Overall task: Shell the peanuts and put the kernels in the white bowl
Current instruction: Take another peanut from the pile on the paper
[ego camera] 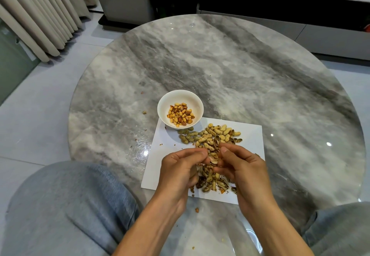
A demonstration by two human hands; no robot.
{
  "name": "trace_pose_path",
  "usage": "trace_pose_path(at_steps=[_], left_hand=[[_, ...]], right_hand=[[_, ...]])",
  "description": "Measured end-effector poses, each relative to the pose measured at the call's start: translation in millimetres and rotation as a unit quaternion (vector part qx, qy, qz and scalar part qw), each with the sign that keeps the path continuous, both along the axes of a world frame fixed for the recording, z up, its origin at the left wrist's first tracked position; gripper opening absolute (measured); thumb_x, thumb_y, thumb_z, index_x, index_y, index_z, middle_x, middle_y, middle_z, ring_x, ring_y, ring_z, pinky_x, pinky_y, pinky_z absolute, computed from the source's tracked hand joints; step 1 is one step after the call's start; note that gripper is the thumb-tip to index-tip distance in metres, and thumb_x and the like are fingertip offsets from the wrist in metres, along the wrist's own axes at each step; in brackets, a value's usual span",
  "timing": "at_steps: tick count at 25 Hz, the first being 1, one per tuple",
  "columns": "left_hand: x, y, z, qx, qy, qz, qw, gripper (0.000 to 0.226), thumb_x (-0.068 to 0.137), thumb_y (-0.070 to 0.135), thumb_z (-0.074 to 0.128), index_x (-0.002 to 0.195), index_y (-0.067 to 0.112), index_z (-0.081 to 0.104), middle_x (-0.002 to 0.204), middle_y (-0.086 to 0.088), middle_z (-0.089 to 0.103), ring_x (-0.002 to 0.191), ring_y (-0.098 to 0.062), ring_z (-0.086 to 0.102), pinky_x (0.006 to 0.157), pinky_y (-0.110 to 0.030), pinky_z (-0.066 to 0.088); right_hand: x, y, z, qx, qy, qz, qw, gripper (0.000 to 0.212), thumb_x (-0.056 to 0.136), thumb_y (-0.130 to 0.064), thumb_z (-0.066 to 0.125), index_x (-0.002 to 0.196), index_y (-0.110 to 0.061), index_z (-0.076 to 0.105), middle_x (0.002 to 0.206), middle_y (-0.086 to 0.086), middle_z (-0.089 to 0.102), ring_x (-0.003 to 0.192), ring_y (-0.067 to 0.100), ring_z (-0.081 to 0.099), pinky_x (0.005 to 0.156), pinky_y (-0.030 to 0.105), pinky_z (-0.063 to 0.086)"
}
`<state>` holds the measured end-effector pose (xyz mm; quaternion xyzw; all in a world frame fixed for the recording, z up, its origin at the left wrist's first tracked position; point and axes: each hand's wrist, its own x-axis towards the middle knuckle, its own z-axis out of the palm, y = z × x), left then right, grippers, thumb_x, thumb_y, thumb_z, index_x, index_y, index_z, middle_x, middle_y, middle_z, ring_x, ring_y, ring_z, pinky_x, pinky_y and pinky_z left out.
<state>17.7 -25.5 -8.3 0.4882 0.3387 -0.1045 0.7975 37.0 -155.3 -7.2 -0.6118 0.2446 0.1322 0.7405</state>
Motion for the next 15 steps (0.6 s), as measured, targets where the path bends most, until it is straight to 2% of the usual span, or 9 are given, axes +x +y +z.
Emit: trace_pose_path(at_steps=[3,5,8,9,11,13,15], left_hand=[[-1.1,-1.6,-0.7,-0.016,-0.007,-0.002,1.0,0.014,0.085,0.001,0.068,0.077,0.008,0.076,0.075,-0.017,0.069,0.043,-0.009,0.036,0.038,-0.018,0.023],[-1.9,-2.0,0.8,-0.009,-0.016,-0.009,1.0,0.012,0.085,0.002,0.069,0.079,0.009,0.077,0.078,-0.015,0.073,0.045,-0.01,0.044,0.037,-0.017,0.029],[-3.8,-1.9,3.2,0.101,-0.066,-0.028,0.992,0.017,0.084,0.002,0.073,0.082,0.018,0.08,0.081,-0.004,0.078,0.062,-0.005,0.067,0.05,-0.013,0.045],[-4.5,-2.0,3.7,0.163,-0.098,-0.044,0.981,0.021,0.083,0.002,0.075,0.082,0.022,0.08,0.081,0.001,0.078,0.067,-0.002,0.068,0.057,-0.012,0.048],[-5.4,-2.7,4.3,0.263,-0.155,-0.076,0.949,0.024,0.081,0.002,0.078,0.084,0.025,0.081,0.08,0.008,0.077,0.062,0.005,0.063,0.063,-0.01,0.048],[-5.3,-2.7,2.8,0.29,-0.165,-0.083,0.939,0.024,0.08,0.003,0.078,0.083,0.027,0.08,0.076,0.012,0.076,0.057,0.005,0.059,0.062,-0.01,0.047],[-3.9,-0.1,-0.2,0.262,-0.127,-0.063,0.955,0.023,0.082,0.004,0.077,0.083,0.028,0.079,0.077,0.011,0.076,0.064,-0.001,0.065,0.063,-0.012,0.05]], right_hand=[[-2.9,3.5,-1.4,0.015,0.025,0.029,0.999,0.017,0.092,-0.006,0.066,0.101,-0.015,0.077,0.079,0.008,0.071,0.064,0.018,0.062,0.057,0.029,0.058],[-4.5,6.3,-0.2,0.053,0.042,0.044,0.997,0.017,0.094,-0.008,0.063,0.102,-0.011,0.077,0.085,0.012,0.073,0.067,0.02,0.063,0.06,0.031,0.059],[-3.8,5.7,1.1,0.145,0.084,0.029,0.985,0.019,0.096,-0.009,0.059,0.101,-0.003,0.076,0.094,0.018,0.074,0.076,0.022,0.071,0.065,0.029,0.061],[-3.1,5.4,1.7,0.165,0.094,0.025,0.982,0.019,0.095,-0.009,0.059,0.103,-0.001,0.074,0.098,0.018,0.075,0.081,0.022,0.073,0.068,0.029,0.062],[-3.1,6.4,1.8,0.199,0.108,0.011,0.974,0.022,0.093,-0.008,0.06,0.109,0.001,0.071,0.104,0.019,0.075,0.089,0.022,0.075,0.071,0.028,0.062],[-3.1,6.8,0.4,0.219,0.119,-0.01,0.968,0.022,0.094,-0.005,0.058,0.111,0.002,0.069,0.105,0.019,0.075,0.09,0.022,0.075,0.072,0.028,0.062],[-2.5,5.9,0.2,0.24,0.133,-0.031,0.961,0.021,0.097,-0.001,0.053,0.113,0.004,0.066,0.103,0.02,0.075,0.088,0.022,0.076,0.072,0.029,0.063]])
